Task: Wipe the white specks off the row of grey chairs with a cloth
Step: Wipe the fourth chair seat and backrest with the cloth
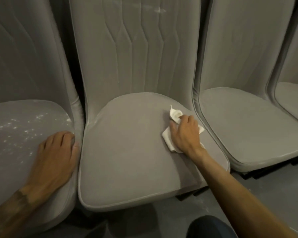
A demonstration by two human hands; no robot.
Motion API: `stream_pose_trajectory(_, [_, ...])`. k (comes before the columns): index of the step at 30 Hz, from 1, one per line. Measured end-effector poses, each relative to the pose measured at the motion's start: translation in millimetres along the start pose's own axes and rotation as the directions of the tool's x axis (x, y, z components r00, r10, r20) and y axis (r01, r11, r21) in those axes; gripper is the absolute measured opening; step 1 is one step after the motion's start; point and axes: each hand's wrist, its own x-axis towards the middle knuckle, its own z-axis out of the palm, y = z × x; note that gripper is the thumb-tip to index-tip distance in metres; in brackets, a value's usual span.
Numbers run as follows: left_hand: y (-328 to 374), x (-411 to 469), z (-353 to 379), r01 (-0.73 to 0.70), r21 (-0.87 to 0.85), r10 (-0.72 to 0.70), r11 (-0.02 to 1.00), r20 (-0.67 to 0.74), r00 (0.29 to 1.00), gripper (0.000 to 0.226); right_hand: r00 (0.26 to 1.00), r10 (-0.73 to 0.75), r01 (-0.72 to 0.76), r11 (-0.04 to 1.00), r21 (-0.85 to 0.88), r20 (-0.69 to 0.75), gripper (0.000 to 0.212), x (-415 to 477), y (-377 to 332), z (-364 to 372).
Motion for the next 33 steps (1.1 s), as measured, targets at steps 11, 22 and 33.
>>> stream_pose_trajectory(11, [35.0, 58.1, 7.8, -0.007, 0.050, 0.007, 0.999, 0.011, 1.000, 0.028, 0.989, -0.098, 0.117, 0.973, -0.196, 0.108, 0.031, 108.4, 1.7, 47.0])
stream_pose_trajectory(22, [39.7, 57.1, 21.1, 0.057, 0.038, -0.057, 0.998, 0.003, 0.998, 0.040, 0.960, -0.174, 0.217, 0.957, -0.191, 0.218, 0.033, 134.1, -30.0, 71.6])
stream_pose_trajectory(33, [28.7, 55.1, 30.2, 0.024, 0.019, -0.022, 1.000, -0.076, 0.997, 0.038, 0.942, -0.278, 0.286, 0.958, -0.013, 0.189, 0.046, 145.9, -38.8, 79.9])
